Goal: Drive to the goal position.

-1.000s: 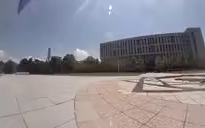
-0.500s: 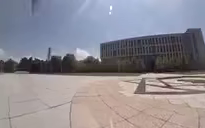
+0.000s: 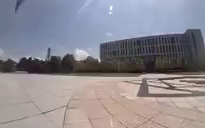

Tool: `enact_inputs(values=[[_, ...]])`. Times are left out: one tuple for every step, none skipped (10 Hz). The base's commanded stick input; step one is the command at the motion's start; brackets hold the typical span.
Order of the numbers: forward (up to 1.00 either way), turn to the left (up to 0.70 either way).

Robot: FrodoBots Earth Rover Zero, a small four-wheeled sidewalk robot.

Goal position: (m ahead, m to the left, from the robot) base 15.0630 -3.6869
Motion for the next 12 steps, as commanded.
enact_inputs(values=[[0.5, 0.01], [0.5, 0.01], [0.5, 0.01], [0.5, 0.01], [0.5, 0.01], [0.5, 0.01], [0.5, 0.01], [0.5, 0.01], [0.5, 0.01], [0.5, 0.01], [0.5, 0.01], [0.5, 0.01]])
